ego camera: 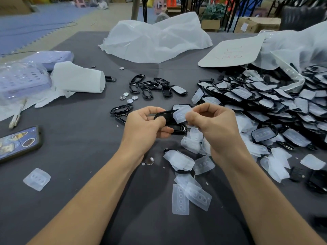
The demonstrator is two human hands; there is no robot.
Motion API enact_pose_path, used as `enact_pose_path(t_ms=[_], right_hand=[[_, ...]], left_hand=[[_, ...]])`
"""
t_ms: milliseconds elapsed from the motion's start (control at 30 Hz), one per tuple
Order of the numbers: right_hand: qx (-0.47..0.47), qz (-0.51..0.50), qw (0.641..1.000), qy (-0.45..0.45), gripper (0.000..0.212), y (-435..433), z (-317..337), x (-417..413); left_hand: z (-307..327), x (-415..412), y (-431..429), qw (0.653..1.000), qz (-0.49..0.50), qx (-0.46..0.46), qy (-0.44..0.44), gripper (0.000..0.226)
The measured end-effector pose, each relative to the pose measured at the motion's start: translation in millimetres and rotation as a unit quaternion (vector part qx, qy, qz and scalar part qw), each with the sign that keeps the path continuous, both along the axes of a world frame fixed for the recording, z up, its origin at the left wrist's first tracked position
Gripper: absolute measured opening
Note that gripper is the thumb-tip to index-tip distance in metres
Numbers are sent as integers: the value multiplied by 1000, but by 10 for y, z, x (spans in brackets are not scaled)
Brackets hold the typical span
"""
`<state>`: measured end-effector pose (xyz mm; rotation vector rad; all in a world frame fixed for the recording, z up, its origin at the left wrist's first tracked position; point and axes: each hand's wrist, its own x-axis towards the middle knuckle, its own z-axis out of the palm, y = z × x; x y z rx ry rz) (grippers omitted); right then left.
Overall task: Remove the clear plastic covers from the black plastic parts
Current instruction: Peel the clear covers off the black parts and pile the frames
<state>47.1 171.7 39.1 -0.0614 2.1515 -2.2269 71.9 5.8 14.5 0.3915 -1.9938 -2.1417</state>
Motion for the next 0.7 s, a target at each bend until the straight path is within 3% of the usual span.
enact_pose_path(t_ms=[333, 567, 700], right_hand=[[-90, 44, 993, -62, 13, -78, -15, -28], [34, 6, 999, 4, 22, -127, -117, -60], [22, 3, 1000, -11, 18, -91, -97, -80]], left_hand=[[-61, -50, 82, 999, -20, 39, 10, 21], [-37, -13, 113, 991, -117, 57, 36, 47], [-6, -7, 109, 987, -131, 96, 18, 54]])
